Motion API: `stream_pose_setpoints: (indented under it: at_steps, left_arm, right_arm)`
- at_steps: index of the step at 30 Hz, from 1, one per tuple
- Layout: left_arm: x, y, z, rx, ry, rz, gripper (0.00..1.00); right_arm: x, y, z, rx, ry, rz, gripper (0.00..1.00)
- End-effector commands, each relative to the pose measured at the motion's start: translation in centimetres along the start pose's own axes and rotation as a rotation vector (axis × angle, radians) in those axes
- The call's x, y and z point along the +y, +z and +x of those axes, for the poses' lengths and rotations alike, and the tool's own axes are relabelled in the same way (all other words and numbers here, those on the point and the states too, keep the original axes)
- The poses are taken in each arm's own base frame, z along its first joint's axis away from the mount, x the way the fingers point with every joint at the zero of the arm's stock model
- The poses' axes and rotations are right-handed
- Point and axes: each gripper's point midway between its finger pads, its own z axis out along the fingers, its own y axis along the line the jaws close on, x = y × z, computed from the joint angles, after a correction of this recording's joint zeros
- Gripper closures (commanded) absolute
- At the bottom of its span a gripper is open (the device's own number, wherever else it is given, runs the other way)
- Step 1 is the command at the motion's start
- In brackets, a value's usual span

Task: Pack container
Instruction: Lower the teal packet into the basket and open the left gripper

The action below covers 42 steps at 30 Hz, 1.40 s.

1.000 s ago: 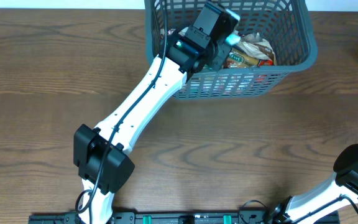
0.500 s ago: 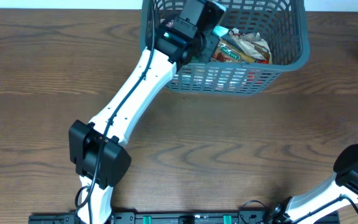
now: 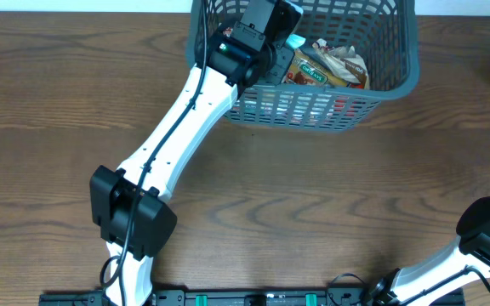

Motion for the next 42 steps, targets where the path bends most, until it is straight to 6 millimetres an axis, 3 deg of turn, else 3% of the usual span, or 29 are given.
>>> stream_pose_setpoints:
  at_steps: [1, 7, 15, 20, 26, 34, 42]
  left_arm:
    - [1.5, -4.4, -2.3, -0.092, 0.042, -0.047, 0.94]
    - [1.3, -7.3, -3.9, -0.164, 0.066, -0.049, 0.94]
    - [0.6, -8.6, -5.3, -0.221, 0.111, -0.053, 0.94]
    - [2.1, -9.6, -8.2, -0.337, 0.130, -0.151, 0.94]
    - [3.2, -10.0, -9.4, -0.389, 0.127, -0.194, 0.94]
    - [5.6, -9.0, -10.1, -0.415, 0.100, -0.229, 0.94]
    - [6.2, -4.7, -8.6, -0.349, 0.098, -0.230, 0.94]
  right_arm:
    - [-0.3, 0.5, 0.1, 0.010, -0.011, 0.008, 0.01]
    - [-0.3, 0.5, 0.1, 0.010, -0.011, 0.008, 0.01]
    - [-0.3, 0.5, 0.1, 0.010, -0.011, 0.008, 0.01]
    - [-0.3, 0.5, 0.1, 0.010, -0.011, 0.008, 0.01]
    - [-0.3, 0.5, 0.1, 0.010, -0.011, 0.008, 0.01]
    - [-0.3, 0.5, 0.1, 0.010, -0.011, 0.008, 0.01]
    - [-0.3, 0.5, 0.1, 0.010, -0.011, 0.008, 0.01]
